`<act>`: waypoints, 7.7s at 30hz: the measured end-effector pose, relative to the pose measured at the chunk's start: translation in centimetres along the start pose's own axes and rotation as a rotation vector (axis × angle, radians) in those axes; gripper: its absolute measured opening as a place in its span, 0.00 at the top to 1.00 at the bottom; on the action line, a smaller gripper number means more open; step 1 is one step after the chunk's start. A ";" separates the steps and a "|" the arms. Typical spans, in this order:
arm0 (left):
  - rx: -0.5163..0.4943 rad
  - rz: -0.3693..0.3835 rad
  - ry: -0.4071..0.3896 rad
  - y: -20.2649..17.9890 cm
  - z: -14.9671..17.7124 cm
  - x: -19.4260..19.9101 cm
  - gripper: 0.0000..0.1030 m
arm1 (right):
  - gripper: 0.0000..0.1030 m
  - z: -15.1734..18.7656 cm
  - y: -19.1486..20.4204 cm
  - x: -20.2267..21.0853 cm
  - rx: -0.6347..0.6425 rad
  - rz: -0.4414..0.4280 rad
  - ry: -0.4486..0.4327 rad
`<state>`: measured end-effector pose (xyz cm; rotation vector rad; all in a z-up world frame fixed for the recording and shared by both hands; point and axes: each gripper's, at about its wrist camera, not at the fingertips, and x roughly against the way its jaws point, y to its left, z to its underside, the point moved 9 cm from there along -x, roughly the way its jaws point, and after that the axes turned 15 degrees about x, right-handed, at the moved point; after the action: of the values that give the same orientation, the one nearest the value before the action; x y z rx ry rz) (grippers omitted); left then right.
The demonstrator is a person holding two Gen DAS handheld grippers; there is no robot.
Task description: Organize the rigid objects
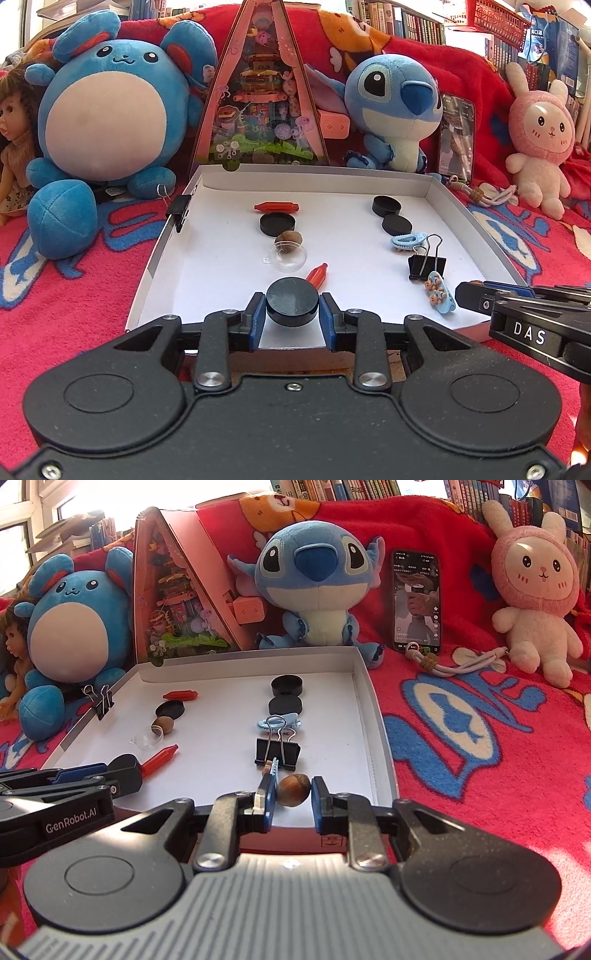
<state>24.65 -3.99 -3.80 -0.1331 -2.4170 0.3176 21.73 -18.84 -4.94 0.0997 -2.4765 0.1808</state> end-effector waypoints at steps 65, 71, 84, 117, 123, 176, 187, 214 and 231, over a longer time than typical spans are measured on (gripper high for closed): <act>-0.003 0.083 0.170 -0.4 -0.6 -2.3 0.71 | 0.75 -0.3 0.0 -3.3 -0.006 -0.191 0.186; -0.014 0.068 0.137 -0.5 -0.6 -2.4 0.71 | 0.74 -0.4 -0.1 -3.3 -0.033 -0.202 0.124; -0.039 0.026 0.101 -0.5 -0.3 -2.0 0.53 | 0.47 -0.5 0.3 -2.4 0.015 -0.153 0.049; -0.035 0.007 -0.065 1.6 0.6 6.3 0.21 | 0.07 1.1 -0.6 4.3 0.006 -0.017 -0.094; -0.022 0.008 -0.071 2.1 0.9 6.8 0.21 | 0.07 1.3 -0.6 4.6 0.011 -0.009 -0.095; -0.033 -0.116 -0.066 4.0 4.8 3.6 0.15 | 0.00 6.0 1.5 2.1 0.045 0.046 0.005; 0.005 -0.111 -0.046 4.7 5.1 3.1 0.05 | 0.00 6.3 1.8 1.8 0.069 0.066 0.010; 0.011 -0.117 -0.037 4.8 5.1 2.9 0.00 | 0.00 6.4 1.9 1.6 0.078 0.072 0.014; 0.013 -0.116 -0.037 4.9 5.1 2.9 0.00 | 0.00 6.4 1.9 1.7 0.078 0.072 0.014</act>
<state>19.16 0.24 -7.04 0.0184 -2.4468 0.2850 16.32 -17.98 -9.15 0.0423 -2.4606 0.3082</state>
